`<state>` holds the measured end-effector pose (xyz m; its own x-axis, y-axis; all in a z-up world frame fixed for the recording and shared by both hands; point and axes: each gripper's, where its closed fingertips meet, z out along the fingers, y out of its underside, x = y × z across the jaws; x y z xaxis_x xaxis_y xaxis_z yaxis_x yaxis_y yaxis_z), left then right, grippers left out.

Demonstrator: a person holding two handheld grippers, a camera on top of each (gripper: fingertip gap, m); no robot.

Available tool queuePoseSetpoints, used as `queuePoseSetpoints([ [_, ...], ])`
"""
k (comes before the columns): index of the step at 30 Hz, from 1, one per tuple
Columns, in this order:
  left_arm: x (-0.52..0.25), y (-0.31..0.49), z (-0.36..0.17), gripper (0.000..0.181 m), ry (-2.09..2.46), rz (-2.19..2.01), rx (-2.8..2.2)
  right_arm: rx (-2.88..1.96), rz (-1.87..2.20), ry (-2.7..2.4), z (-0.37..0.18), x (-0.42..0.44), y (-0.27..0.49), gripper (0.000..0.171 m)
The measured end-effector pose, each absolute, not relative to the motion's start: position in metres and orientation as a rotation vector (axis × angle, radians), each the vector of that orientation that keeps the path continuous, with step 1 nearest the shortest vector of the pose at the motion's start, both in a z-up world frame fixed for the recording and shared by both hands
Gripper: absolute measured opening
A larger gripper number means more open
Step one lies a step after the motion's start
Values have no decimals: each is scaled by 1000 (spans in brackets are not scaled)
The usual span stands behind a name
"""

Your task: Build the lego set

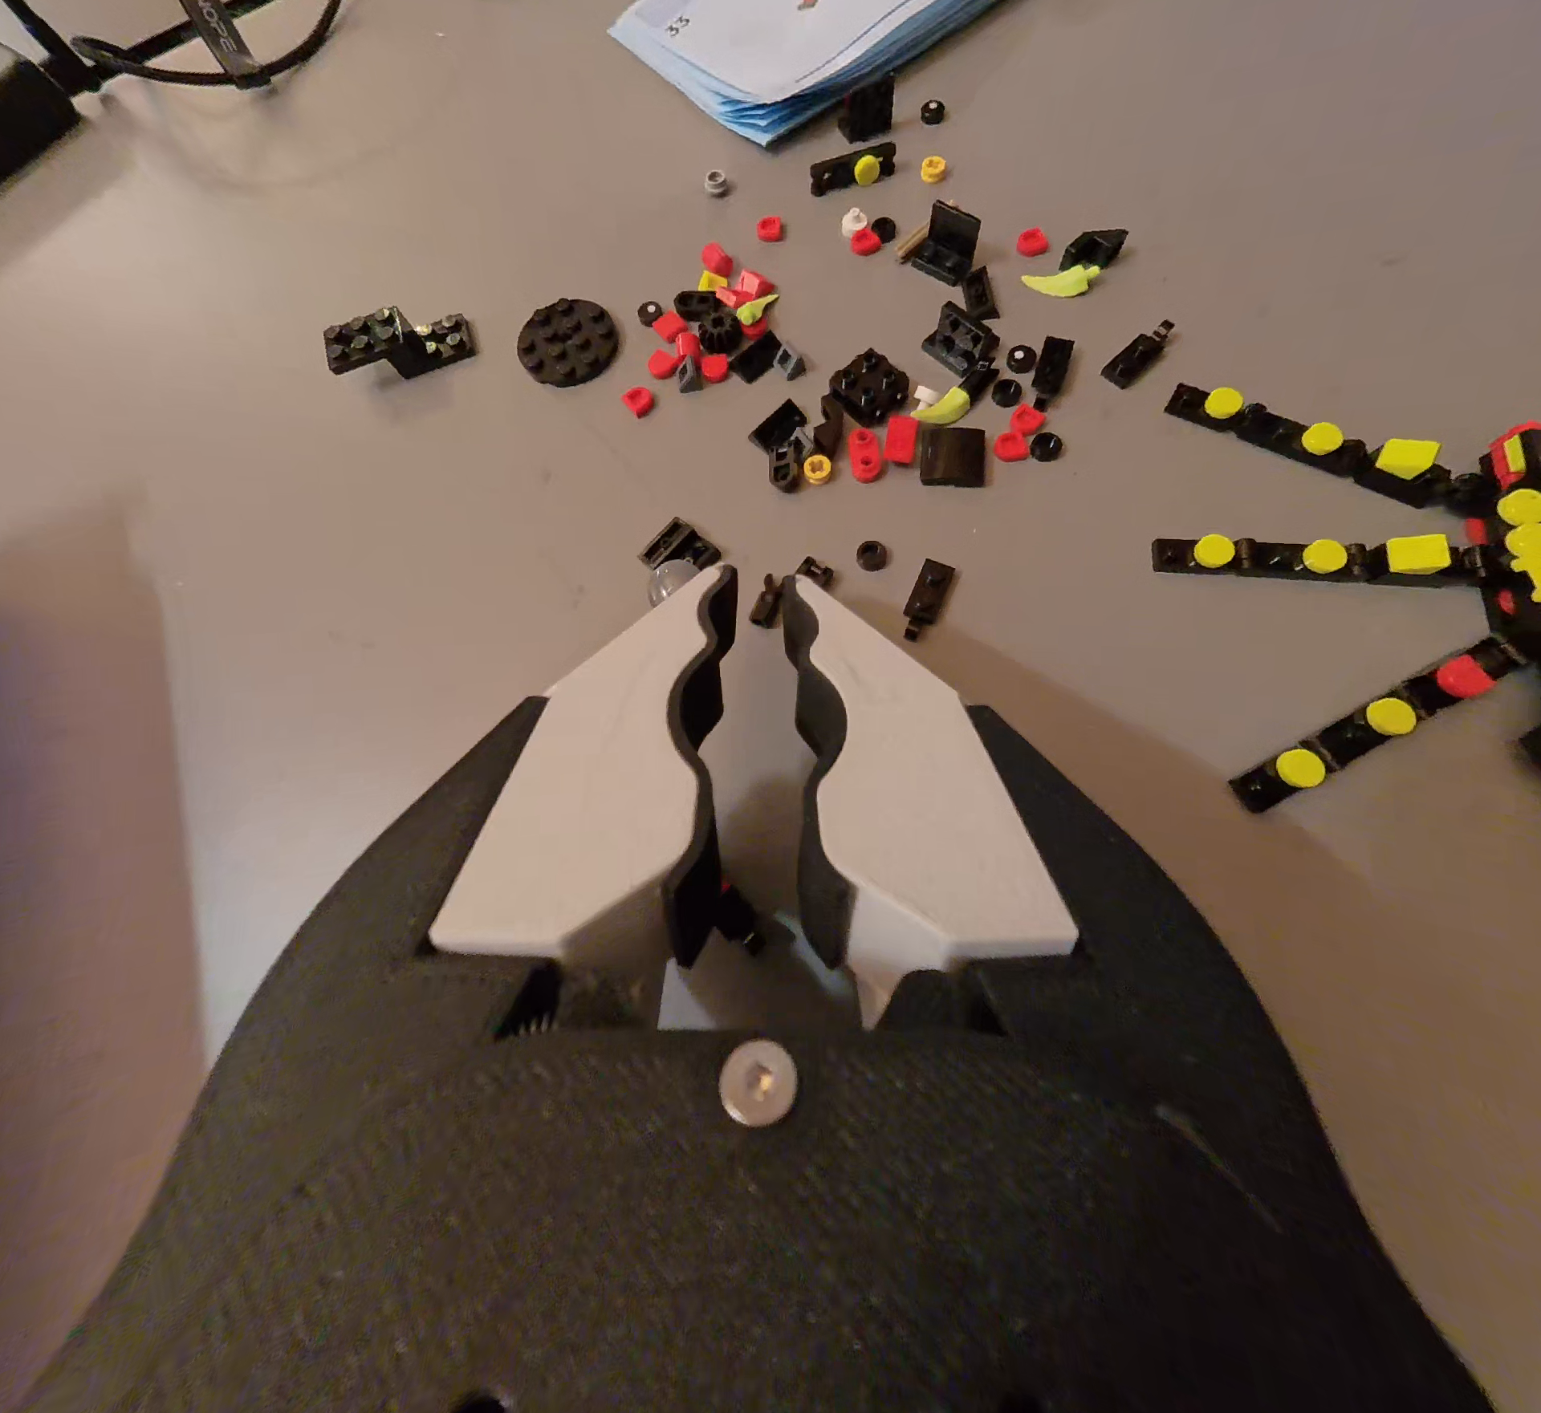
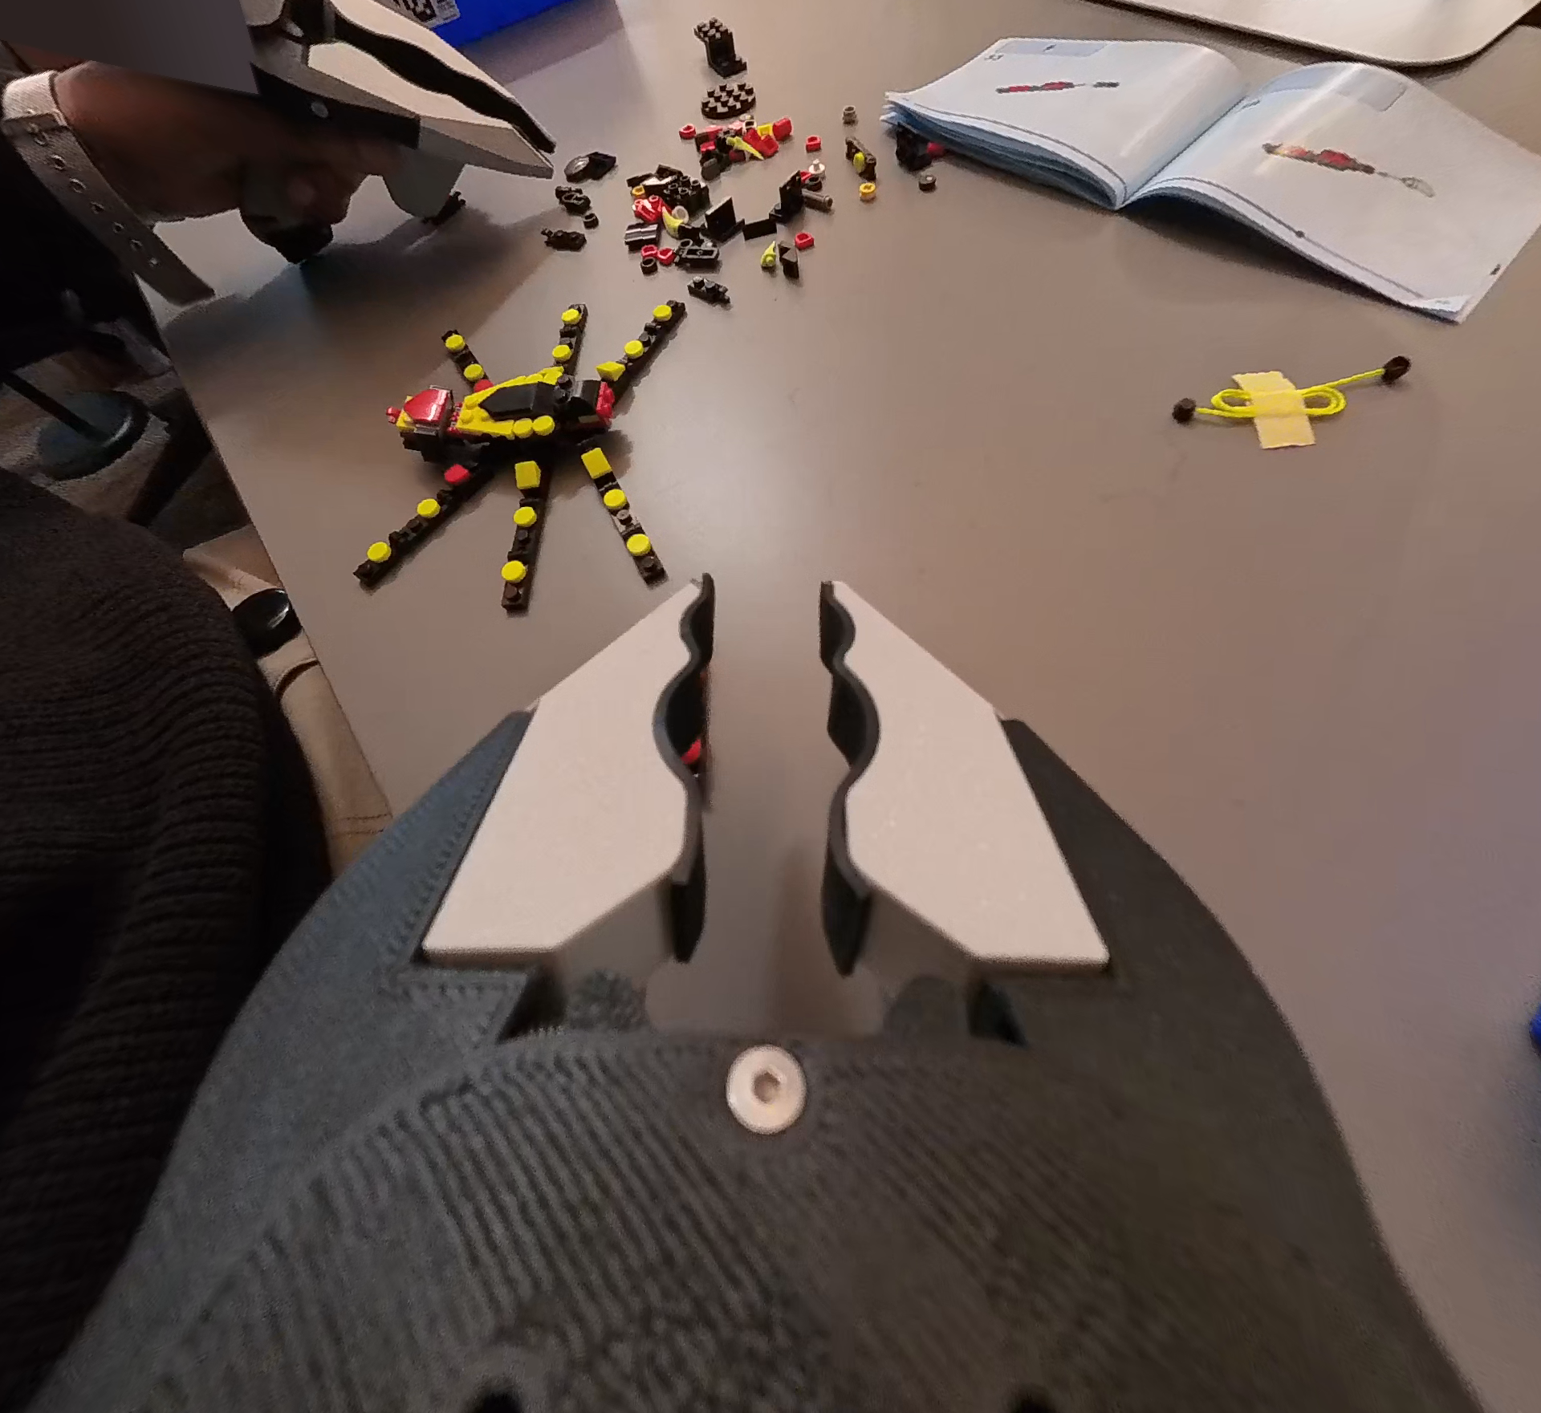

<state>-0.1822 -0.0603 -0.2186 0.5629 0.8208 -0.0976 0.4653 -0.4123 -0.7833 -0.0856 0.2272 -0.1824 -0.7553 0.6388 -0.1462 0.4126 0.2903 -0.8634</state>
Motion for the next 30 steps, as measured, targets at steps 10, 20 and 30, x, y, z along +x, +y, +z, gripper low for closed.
queuePoseSetpoints([
  [10, -183, -63, -227, 10, -1079, 574, -2096, -1018, 1453, -2323, -187, -91, 233, 24],
  [20, -182, -62, -234, 12, -1089, 557, -2143, -1058, 1449, -2321, -191, -94, 237, 24],
  [30, -180, -60, -237, 6, -1069, 557, -2169, -1064, 1445, -2323, -192, -94, 238, 23],
])
